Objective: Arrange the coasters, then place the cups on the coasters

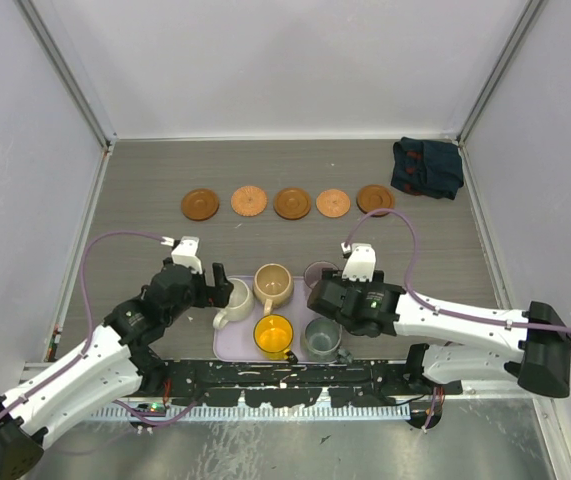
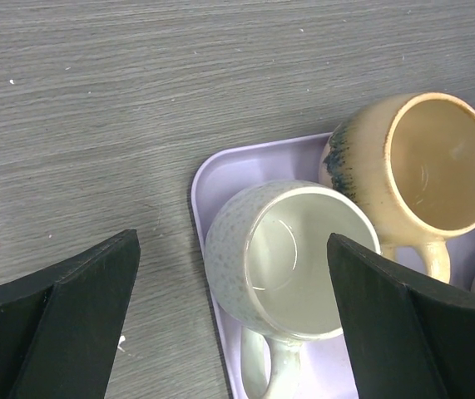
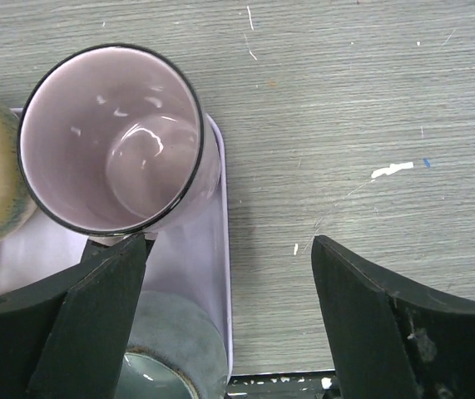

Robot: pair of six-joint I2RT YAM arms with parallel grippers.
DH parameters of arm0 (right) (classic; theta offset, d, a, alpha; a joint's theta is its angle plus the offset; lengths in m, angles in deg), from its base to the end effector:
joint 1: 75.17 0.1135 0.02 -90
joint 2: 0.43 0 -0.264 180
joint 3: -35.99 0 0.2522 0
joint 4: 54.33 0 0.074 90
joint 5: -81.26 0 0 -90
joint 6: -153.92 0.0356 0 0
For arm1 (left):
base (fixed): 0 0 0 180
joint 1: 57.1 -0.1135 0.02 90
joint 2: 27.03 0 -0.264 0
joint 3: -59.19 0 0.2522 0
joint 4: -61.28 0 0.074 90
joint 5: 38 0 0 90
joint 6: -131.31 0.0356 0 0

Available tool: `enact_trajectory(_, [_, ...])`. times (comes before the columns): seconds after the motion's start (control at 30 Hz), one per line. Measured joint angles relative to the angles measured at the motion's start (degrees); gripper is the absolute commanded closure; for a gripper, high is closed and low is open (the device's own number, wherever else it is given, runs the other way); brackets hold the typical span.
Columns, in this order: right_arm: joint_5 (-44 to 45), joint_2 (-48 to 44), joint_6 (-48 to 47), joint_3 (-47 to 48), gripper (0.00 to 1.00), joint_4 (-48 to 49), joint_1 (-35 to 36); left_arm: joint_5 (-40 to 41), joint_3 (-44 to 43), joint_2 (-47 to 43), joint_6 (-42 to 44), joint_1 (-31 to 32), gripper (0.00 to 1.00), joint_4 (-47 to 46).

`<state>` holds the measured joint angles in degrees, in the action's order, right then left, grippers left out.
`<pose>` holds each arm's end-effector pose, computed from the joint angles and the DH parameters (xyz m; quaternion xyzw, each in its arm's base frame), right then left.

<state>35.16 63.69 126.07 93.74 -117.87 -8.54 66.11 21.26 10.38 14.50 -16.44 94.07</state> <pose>0.0979 0.1643 0.2295 0.0295 0.9151 -0.0132 0.4018 0.1227 -0.0939 0.2182 0.0459 0.8699 -0.1766 0.4582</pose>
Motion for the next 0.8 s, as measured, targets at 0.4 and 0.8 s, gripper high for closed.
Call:
enact_trajectory(0.4, [0.6,0.1,-1.0,5.3,0.19,1.4,3.9,0.1,1.3,-3.9,-0.8,0.0,0.04,0.2])
enact_trajectory(0.8, [0.1,6.5,-0.2,6.9,0.2,2.8,6.8,0.1,2.0,-3.8,-0.9,0.0,0.04,0.1])
